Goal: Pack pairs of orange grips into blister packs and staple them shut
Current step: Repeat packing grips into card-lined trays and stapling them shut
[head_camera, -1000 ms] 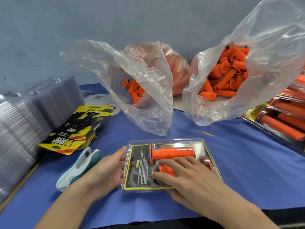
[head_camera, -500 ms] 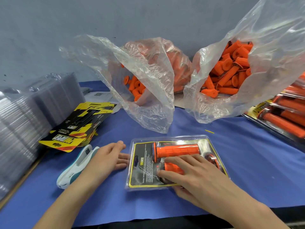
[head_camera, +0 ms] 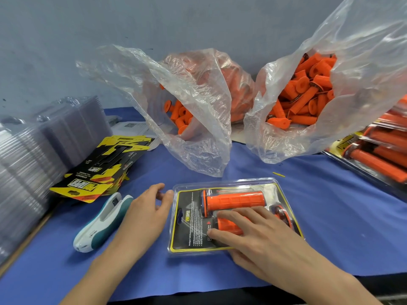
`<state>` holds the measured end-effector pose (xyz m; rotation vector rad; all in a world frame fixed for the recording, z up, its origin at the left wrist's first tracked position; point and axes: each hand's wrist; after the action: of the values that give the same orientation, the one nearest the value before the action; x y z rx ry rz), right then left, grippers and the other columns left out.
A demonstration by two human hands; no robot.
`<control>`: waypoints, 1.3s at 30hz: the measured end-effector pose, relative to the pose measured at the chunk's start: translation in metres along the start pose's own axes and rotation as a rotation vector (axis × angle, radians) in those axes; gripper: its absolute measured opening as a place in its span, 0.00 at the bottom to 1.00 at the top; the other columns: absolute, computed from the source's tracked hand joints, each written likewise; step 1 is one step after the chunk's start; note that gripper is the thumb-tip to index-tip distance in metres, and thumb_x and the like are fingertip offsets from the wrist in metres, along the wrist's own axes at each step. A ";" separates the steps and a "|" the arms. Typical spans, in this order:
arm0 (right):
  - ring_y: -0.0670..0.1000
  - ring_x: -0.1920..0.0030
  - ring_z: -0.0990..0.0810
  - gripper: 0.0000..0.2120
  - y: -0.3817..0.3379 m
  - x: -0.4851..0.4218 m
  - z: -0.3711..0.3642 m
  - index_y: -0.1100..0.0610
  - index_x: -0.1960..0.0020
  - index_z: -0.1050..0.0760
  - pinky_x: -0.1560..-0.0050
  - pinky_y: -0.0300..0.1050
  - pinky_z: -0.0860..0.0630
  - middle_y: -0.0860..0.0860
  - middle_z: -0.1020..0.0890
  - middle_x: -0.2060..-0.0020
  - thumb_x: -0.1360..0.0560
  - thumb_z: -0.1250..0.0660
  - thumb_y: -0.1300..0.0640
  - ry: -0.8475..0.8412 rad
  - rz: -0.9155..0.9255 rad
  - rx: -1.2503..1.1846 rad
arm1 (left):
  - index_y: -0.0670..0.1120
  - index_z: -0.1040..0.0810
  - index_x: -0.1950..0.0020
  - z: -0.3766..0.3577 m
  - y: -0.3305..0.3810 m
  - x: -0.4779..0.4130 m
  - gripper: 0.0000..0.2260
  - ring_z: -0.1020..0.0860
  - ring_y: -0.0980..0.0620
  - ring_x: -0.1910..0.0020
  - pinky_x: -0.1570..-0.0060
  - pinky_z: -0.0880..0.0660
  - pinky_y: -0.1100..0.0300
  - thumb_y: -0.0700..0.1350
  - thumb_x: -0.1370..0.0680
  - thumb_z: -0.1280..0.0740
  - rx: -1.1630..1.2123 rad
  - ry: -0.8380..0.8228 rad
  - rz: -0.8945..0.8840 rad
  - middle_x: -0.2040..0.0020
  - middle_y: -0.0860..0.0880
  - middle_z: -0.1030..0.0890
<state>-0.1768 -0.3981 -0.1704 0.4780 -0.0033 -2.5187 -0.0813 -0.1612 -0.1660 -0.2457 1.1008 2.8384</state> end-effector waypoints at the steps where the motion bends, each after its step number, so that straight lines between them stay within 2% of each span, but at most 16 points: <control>1: 0.51 0.45 0.20 0.18 0.000 0.000 0.001 0.41 0.36 0.28 0.48 0.48 0.22 0.47 0.22 0.37 0.26 0.40 0.49 0.001 -0.001 0.000 | 0.47 0.27 0.31 -0.003 0.003 -0.002 0.20 0.22 0.58 0.58 0.51 0.25 0.55 0.55 0.20 0.38 0.075 -0.049 0.067 0.51 0.58 0.20; 3: 0.52 0.45 0.20 0.18 -0.001 -0.001 0.003 0.41 0.36 0.28 0.49 0.49 0.22 0.48 0.22 0.38 0.25 0.41 0.49 0.003 -0.001 0.000 | 0.46 0.25 0.33 -0.008 0.008 -0.007 0.19 0.21 0.60 0.57 0.53 0.24 0.60 0.54 0.20 0.35 0.121 -0.145 0.133 0.55 0.61 0.21; 6: 0.52 0.46 0.20 0.18 -0.001 0.000 0.003 0.42 0.36 0.27 0.50 0.49 0.22 0.49 0.21 0.38 0.25 0.41 0.50 0.011 0.002 0.004 | 0.47 0.22 0.43 -0.014 0.012 -0.010 0.12 0.18 0.56 0.60 0.51 0.21 0.53 0.53 0.22 0.32 0.250 -0.271 0.184 0.57 0.52 0.15; 10: 0.51 0.43 0.20 0.19 0.000 0.003 0.002 0.41 0.35 0.28 0.47 0.48 0.22 0.48 0.22 0.37 0.25 0.38 0.47 -0.016 0.008 0.012 | 0.54 0.30 0.48 -0.017 0.014 -0.007 0.11 0.23 0.60 0.71 0.66 0.27 0.58 0.54 0.24 0.30 0.246 -0.283 0.188 0.61 0.51 0.17; 14: 0.44 0.37 0.26 0.21 0.004 0.004 0.016 0.38 0.30 0.33 0.35 0.41 0.33 0.41 0.25 0.33 0.21 0.44 0.35 0.084 -0.022 -0.137 | 0.51 0.33 0.42 -0.020 0.013 -0.003 0.15 0.23 0.57 0.70 0.72 0.32 0.61 0.52 0.22 0.31 0.226 -0.248 0.153 0.52 0.50 0.19; 15: 0.42 0.37 0.27 0.20 0.011 0.001 0.021 0.39 0.31 0.32 0.35 0.39 0.34 0.39 0.25 0.35 0.20 0.45 0.36 0.189 -0.094 -0.225 | 0.50 0.34 0.41 -0.020 0.013 -0.003 0.16 0.23 0.58 0.71 0.73 0.32 0.62 0.52 0.22 0.31 0.225 -0.249 0.150 0.51 0.50 0.19; 17: 0.42 0.39 0.26 0.16 0.035 -0.005 0.028 0.40 0.33 0.29 0.38 0.42 0.31 0.38 0.24 0.39 0.19 0.43 0.41 0.381 -0.436 -0.433 | 0.48 0.34 0.39 -0.020 0.013 -0.004 0.17 0.24 0.59 0.73 0.74 0.32 0.65 0.51 0.22 0.30 0.247 -0.259 0.156 0.50 0.51 0.20; 18: 0.44 0.40 0.24 0.16 0.049 -0.007 0.029 0.41 0.33 0.29 0.40 0.45 0.28 0.40 0.24 0.39 0.20 0.41 0.44 0.399 -0.659 -0.555 | 0.48 0.33 0.39 -0.020 0.013 -0.004 0.17 0.24 0.59 0.73 0.73 0.31 0.65 0.50 0.22 0.30 0.269 -0.263 0.166 0.50 0.51 0.20; 20: 0.48 0.44 0.22 0.21 0.068 -0.012 0.025 0.46 0.29 0.31 0.46 0.48 0.25 0.46 0.22 0.40 0.21 0.38 0.48 0.197 -0.995 -0.754 | 0.47 0.32 0.39 -0.019 0.014 -0.003 0.18 0.23 0.56 0.69 0.67 0.27 0.61 0.49 0.23 0.29 0.323 -0.264 0.192 0.51 0.49 0.19; 22: 0.49 0.51 0.21 0.23 0.074 -0.015 0.014 0.50 0.26 0.34 0.54 0.43 0.27 0.48 0.21 0.48 0.21 0.36 0.52 -0.018 -1.067 -0.891 | 0.46 0.31 0.40 -0.018 0.014 -0.003 0.18 0.21 0.54 0.64 0.58 0.24 0.57 0.47 0.24 0.27 0.369 -0.256 0.222 0.53 0.50 0.18; 23: 0.50 0.52 0.20 0.24 0.075 -0.015 0.010 0.52 0.26 0.33 0.55 0.41 0.27 0.48 0.21 0.51 0.21 0.35 0.54 -0.039 -1.078 -0.958 | 0.46 0.30 0.40 -0.018 0.014 -0.004 0.17 0.19 0.53 0.61 0.55 0.23 0.56 0.45 0.24 0.27 0.388 -0.253 0.237 0.53 0.50 0.17; 26: 0.51 0.54 0.17 0.22 0.081 -0.016 0.002 0.52 0.29 0.29 0.51 0.45 0.23 0.53 0.19 0.49 0.23 0.32 0.59 0.062 -1.145 -1.145 | 0.43 0.28 0.41 -0.014 0.013 -0.005 0.16 0.15 0.48 0.54 0.48 0.20 0.49 0.40 0.25 0.27 0.510 -0.294 0.312 0.52 0.46 0.15; 29: 0.56 0.61 0.15 0.18 0.085 -0.015 0.001 0.53 0.35 0.24 0.57 0.48 0.19 0.58 0.14 0.55 0.24 0.32 0.65 0.120 -1.177 -1.311 | 0.37 0.23 0.42 -0.009 0.012 -0.007 0.10 0.16 0.41 0.52 0.44 0.21 0.47 0.38 0.22 0.31 0.593 -0.404 0.352 0.52 0.39 0.15; 31: 0.61 0.57 0.14 0.17 0.085 -0.015 0.001 0.50 0.38 0.24 0.53 0.56 0.18 0.58 0.13 0.56 0.23 0.33 0.66 0.110 -1.159 -1.379 | 0.34 0.22 0.47 -0.006 0.012 -0.008 0.08 0.19 0.42 0.59 0.53 0.20 0.53 0.39 0.19 0.35 0.604 -0.441 0.387 0.55 0.32 0.19; 33: 0.62 0.55 0.14 0.16 0.087 -0.017 0.001 0.50 0.40 0.24 0.50 0.58 0.18 0.59 0.14 0.55 0.23 0.34 0.67 0.111 -1.151 -1.434 | 0.38 0.21 0.51 -0.005 0.014 -0.010 0.08 0.25 0.48 0.67 0.67 0.24 0.61 0.39 0.18 0.37 0.650 -0.430 0.455 0.60 0.37 0.22; 39: 0.59 0.55 0.16 0.13 0.090 -0.024 -0.001 0.56 0.45 0.20 0.52 0.53 0.20 0.59 0.14 0.53 0.23 0.37 0.69 0.201 -1.241 -1.605 | 0.42 0.25 0.53 -0.008 0.019 -0.014 0.05 0.26 0.47 0.69 0.73 0.27 0.63 0.36 0.20 0.39 0.673 -0.299 0.462 0.60 0.39 0.23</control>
<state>-0.1095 -0.4606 -0.1537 -0.0644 2.7444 -2.3024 -0.0691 -0.1808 -0.1566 0.5220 2.1381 2.4882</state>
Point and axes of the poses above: each hand's wrist, its own x-axis away from the middle knuckle, its own z-axis out of the back of the hand, y = z × x
